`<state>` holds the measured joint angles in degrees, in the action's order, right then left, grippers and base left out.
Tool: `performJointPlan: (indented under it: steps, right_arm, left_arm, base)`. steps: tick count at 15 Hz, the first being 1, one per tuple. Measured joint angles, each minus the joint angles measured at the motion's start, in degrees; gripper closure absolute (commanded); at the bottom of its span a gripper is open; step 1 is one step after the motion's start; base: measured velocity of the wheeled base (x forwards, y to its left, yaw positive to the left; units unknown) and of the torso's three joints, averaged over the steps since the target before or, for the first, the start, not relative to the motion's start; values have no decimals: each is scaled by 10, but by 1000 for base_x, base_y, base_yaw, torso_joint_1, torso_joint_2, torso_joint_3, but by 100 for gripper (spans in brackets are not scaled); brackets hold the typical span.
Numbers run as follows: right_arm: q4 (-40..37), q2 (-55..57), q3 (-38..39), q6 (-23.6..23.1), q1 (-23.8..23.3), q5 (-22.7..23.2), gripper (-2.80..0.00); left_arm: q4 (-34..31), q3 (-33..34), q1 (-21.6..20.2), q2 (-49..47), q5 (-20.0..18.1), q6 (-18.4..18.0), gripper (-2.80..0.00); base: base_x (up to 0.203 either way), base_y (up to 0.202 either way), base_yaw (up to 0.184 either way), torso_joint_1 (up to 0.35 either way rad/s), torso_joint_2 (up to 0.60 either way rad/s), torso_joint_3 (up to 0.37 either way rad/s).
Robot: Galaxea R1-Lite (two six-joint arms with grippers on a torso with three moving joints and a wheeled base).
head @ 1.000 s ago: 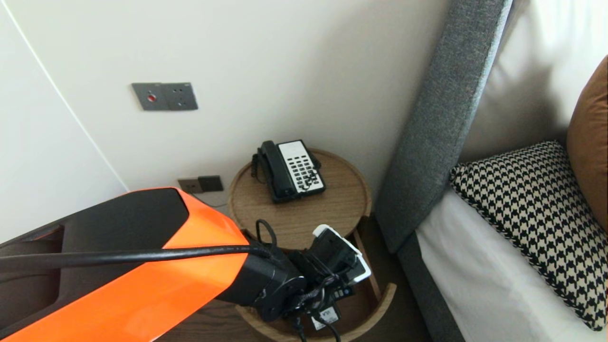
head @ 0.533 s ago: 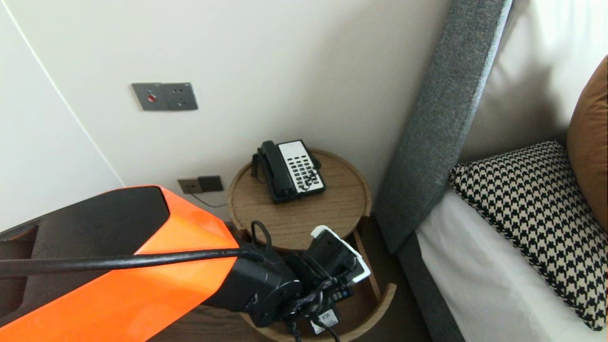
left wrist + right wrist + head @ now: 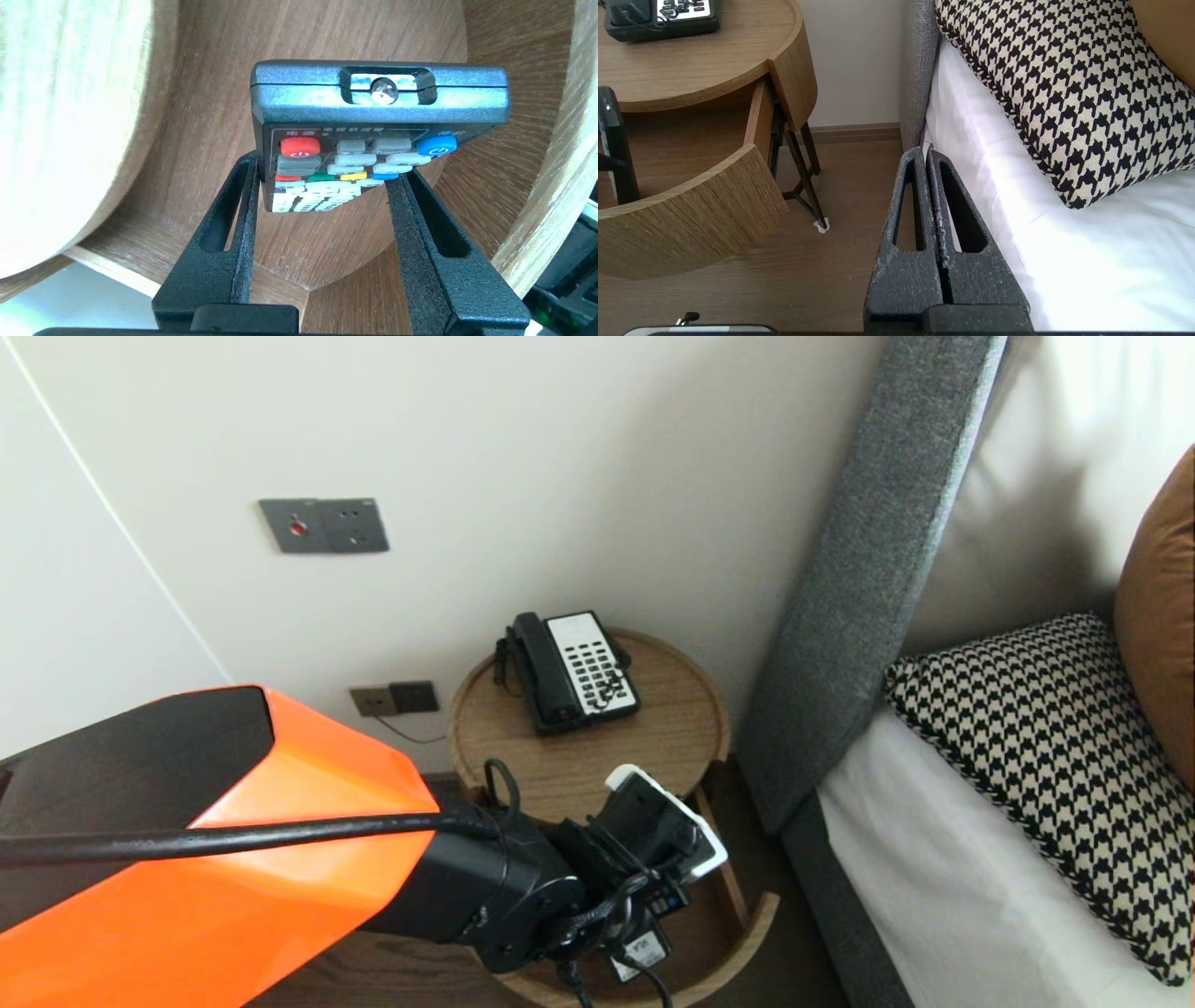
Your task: Take the remote control out of the drawer one by one and place them on the table
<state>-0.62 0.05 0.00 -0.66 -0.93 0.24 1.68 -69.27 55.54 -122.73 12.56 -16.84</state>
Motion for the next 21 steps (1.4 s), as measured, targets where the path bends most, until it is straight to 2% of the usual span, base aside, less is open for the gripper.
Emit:
performJointPlan:
  steps: [21]
  right_arm:
    - [0,0,0,0,0,0,0]
  left_arm:
    - [-37,0,-5,77,25,-14,0]
  base:
    - [0,0,0,0,0,0]
